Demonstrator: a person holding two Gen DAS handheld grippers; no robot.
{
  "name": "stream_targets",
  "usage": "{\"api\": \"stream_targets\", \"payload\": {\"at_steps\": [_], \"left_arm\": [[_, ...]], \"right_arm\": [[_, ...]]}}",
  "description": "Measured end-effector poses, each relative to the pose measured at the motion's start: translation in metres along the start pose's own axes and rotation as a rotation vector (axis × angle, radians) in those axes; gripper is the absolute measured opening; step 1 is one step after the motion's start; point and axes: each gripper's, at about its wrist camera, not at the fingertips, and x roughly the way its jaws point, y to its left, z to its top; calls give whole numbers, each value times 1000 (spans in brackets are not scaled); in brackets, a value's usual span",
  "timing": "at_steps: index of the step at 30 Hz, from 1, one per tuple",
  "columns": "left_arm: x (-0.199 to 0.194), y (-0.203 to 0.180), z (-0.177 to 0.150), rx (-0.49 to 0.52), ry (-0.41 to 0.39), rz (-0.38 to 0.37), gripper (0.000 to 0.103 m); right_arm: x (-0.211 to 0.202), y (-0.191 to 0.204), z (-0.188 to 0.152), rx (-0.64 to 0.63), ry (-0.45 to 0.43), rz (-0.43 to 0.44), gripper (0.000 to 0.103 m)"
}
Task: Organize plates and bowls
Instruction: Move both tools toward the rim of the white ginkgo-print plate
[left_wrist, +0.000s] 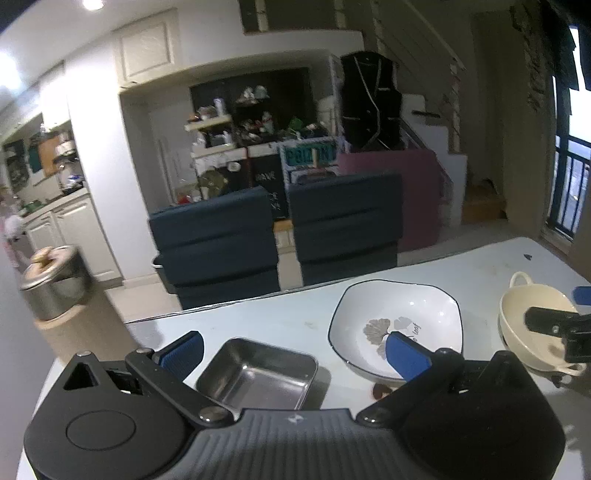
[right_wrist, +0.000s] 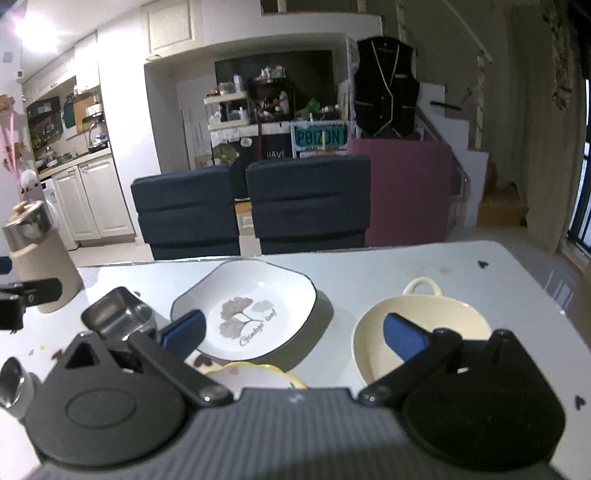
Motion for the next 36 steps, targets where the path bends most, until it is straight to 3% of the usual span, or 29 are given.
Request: {"api": "stream_targets", "payload": {"at_steps": [7, 14, 16, 23, 26, 31, 36], "left_arm": [[55, -6, 19, 68, -22, -32, 103], [110, -1, 32, 2, 46, -103, 103], [123, 0, 31, -6, 58, -129, 103], [158, -6, 27, 42, 73, -226, 103], [171, -3, 25, 8, 108, -262, 103], [188, 4, 24, -45, 176, -300, 103], [201, 14, 26, -119, 250, -324, 99]], "right_arm": [[63, -7, 3, 94, 84, 74, 103], [111, -20, 7, 325, 161, 78, 103], [125, -26, 6, 392, 196, 94, 98], [155, -31, -1, 556, 320, 113, 61], [164, -21, -7, 540, 350, 94, 47], [176, -13, -2, 477, 380, 12, 12], [185, -16, 7, 437, 360, -11, 10]]}}
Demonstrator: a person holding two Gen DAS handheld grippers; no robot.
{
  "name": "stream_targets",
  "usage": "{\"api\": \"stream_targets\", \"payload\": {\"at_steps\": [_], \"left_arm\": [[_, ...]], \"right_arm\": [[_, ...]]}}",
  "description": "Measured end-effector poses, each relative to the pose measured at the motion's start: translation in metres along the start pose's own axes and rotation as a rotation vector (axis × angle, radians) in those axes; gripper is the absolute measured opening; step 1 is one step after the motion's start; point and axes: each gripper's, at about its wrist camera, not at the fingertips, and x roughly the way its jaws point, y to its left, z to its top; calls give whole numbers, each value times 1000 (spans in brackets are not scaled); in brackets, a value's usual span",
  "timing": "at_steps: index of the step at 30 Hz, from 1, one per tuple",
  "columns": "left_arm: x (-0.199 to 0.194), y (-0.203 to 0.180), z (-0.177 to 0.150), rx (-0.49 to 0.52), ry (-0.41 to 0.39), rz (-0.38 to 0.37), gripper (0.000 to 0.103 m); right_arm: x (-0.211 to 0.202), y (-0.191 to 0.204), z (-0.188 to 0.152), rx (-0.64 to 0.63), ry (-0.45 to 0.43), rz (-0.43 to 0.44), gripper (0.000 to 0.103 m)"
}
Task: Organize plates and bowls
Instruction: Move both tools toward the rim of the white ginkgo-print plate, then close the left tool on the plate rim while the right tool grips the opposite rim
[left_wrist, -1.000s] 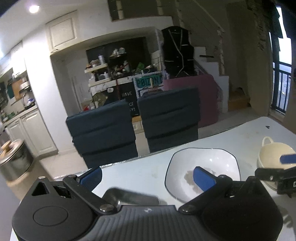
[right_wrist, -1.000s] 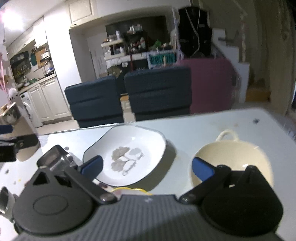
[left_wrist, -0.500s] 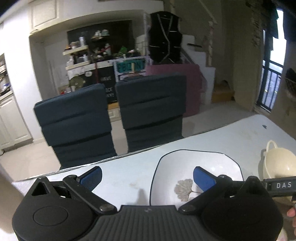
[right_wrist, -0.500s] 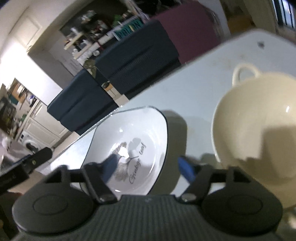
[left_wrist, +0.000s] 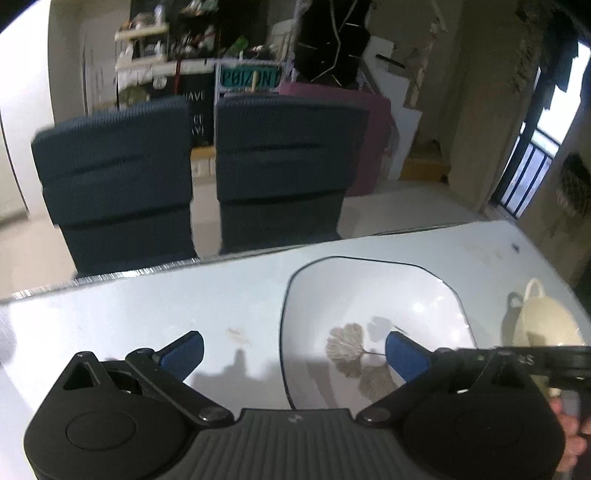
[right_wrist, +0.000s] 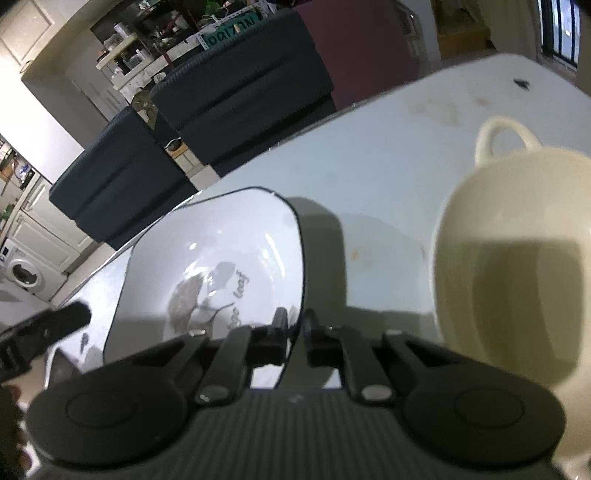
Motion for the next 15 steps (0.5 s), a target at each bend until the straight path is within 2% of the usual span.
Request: {"api": "stream_targets", "payload": {"at_steps": [2, 4, 10, 13, 15], "left_arm": [[4, 6, 2, -41, 23, -14, 83], [11, 11, 4, -80, 52, -16, 76], [30, 22, 3, -141, 84, -19, 61], [39, 22, 2, -167, 104, -19, 52], [45, 22, 3, -175, 116, -12, 49]], "right_arm": [[2, -2, 8, -7, -9, -5, 10], [4, -4, 16, -24, -9, -2, 10], [3, -16, 27, -93, 5, 50, 10], [2, -15, 27, -121, -18, 37, 11], [2, -17, 30, -137, -18, 45, 11]]}}
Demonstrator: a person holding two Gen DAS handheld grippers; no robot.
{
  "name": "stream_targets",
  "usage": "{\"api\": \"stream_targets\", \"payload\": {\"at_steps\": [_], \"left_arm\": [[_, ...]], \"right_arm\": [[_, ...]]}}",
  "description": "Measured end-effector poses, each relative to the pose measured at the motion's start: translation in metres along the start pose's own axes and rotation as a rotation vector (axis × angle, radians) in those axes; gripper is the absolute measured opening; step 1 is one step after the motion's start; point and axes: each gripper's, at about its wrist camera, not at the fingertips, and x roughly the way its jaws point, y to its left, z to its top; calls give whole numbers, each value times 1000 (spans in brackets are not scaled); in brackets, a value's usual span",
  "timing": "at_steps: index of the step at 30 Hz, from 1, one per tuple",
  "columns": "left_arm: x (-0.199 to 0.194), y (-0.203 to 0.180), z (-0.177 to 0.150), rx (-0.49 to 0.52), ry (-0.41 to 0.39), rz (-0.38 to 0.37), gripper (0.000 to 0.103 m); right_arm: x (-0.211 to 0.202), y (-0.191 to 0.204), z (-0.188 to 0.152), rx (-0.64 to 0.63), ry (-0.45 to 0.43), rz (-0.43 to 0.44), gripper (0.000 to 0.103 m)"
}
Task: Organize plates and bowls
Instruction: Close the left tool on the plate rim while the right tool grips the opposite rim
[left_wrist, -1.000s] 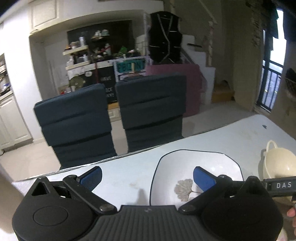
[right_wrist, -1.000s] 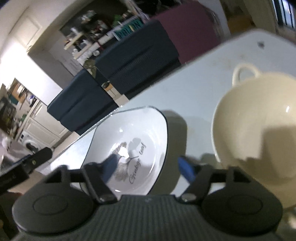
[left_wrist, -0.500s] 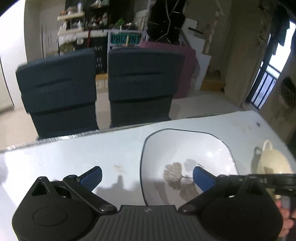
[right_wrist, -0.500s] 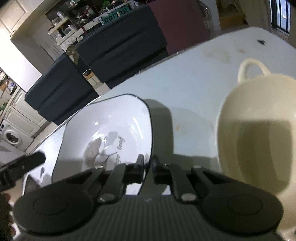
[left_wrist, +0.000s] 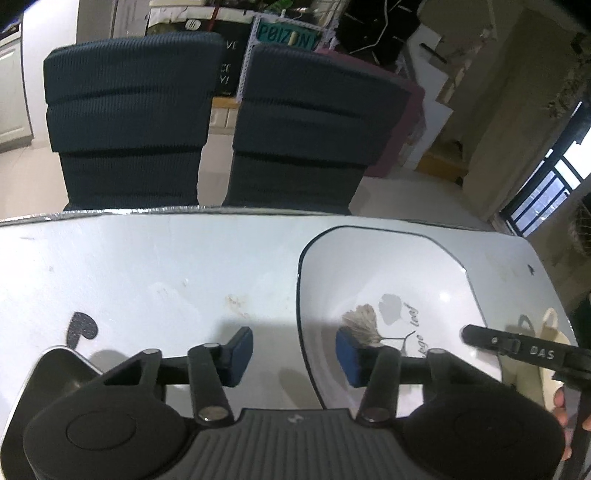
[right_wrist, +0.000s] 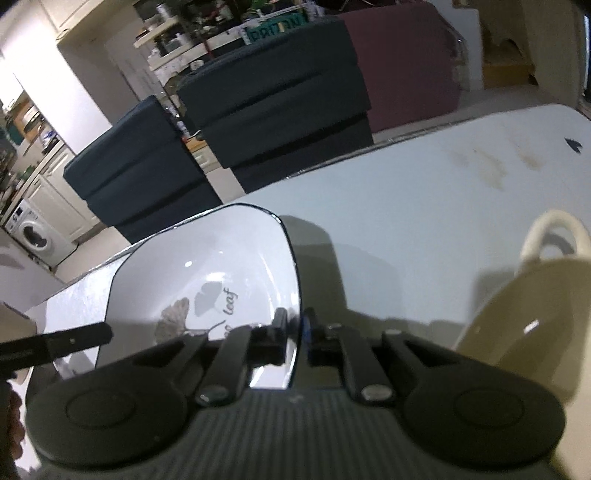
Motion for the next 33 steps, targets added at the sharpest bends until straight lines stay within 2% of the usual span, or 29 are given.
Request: {"api": "stream_targets", "payload": {"at_steps": [3, 9, 11, 12, 13, 15, 18, 21, 27, 33], "left_arm": [[7, 0, -2, -22, 9, -6, 44], [16, 7, -6, -78, 16, -28, 27], [16, 9, -6, -109, 11, -55, 13], [15, 8, -6, -109, 8, -58, 13], [14, 5, -7, -94, 5, -46, 14], [12, 1, -9, -69, 0, -26, 14], [4, 3, -13, -86, -32, -24, 14], [-12, 5, -15, -111, -69, -33, 14], [-70, -8, -23, -75, -147, -30, 13], [-145, -27, -45, -47, -198, -31, 13]], "right_arm": [[2, -1, 3, -24, 7, 7, 13], [6, -5, 8, -35, 38, 34, 18], [7, -9, 8, -26, 30, 42, 18], [7, -9, 6, -29, 23, 46, 19], [6, -8, 4, -45, 16, 54, 15], [4, -2, 2, -85, 10, 33, 16], [-2, 2, -1, -101, 12, 22, 15], [-16, 9, -3, -161, -31, 42, 14], [-54, 20, -4, -180, -93, 68, 14], [-120, 30, -8, -244, -148, 106, 14]]}}
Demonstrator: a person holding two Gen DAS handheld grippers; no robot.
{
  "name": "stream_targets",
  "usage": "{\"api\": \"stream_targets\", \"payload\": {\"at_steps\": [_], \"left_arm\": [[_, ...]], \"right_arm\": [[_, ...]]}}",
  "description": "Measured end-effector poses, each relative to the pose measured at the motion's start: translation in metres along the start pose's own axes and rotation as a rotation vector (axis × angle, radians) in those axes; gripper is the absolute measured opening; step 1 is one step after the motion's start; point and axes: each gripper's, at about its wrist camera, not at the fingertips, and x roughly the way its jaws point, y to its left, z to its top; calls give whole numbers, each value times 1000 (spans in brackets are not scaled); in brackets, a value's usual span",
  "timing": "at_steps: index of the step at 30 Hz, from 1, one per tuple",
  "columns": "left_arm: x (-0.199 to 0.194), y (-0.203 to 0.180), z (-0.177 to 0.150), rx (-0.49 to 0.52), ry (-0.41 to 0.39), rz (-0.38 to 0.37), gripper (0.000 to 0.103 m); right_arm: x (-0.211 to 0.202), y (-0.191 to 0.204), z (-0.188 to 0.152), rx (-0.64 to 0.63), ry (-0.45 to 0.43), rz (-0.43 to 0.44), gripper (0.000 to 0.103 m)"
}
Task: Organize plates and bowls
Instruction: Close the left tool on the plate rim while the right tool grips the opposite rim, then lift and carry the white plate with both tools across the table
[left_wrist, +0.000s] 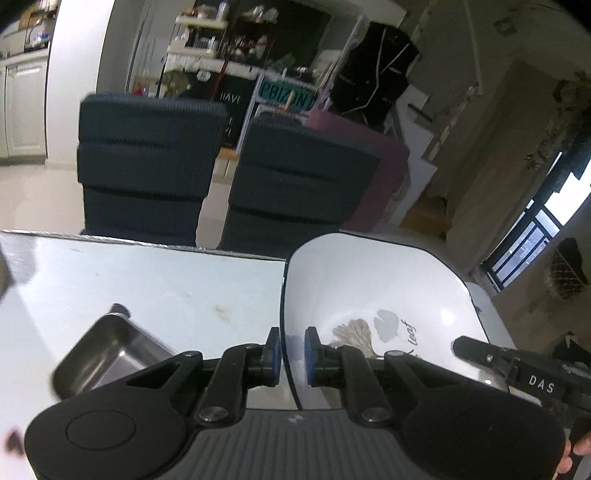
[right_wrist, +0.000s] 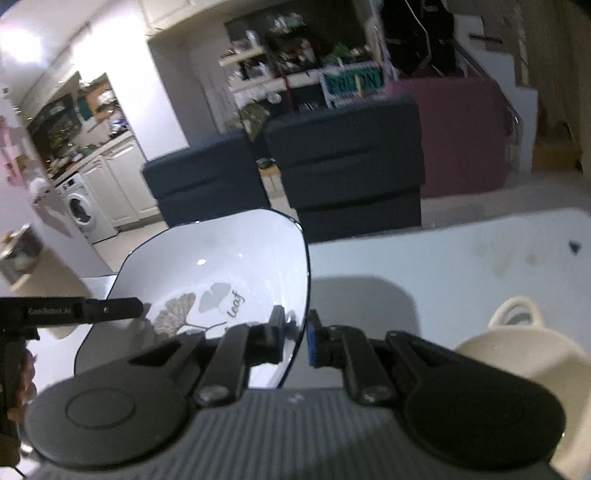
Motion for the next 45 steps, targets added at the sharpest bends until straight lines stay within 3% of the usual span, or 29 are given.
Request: {"api": "stream_targets", "payload": {"at_steps": [10, 18, 25, 29, 34, 40, 45], "left_arm": [[-115, -35, -60, 29, -36, 9, 13], [-159, -53, -128, 0, -28, 13, 12], [-157, -57, -181, -2, 7, -4, 12], [-146, -55, -206, -23, 55, -6, 12], [-126, -48, -235, -68, 124, -11, 13], [-102, -25, -254, -170, 176, -31, 13], [-91, -16, -259, -193, 204, -4, 14]], "right_arm": [[-103, 20, -24, -14, -44, 46, 14], [-148, 18, -67, 5, 3, 60, 14], [-156, 22, -96, 31, 74, 27, 14], [-158, 21, -122, 60, 137, 11, 14], [-143, 21, -131, 36, 211, -37, 15], [-120, 36, -139, -9, 296, -70, 14], [-111, 40, -158, -40, 351, -72, 14]]}}
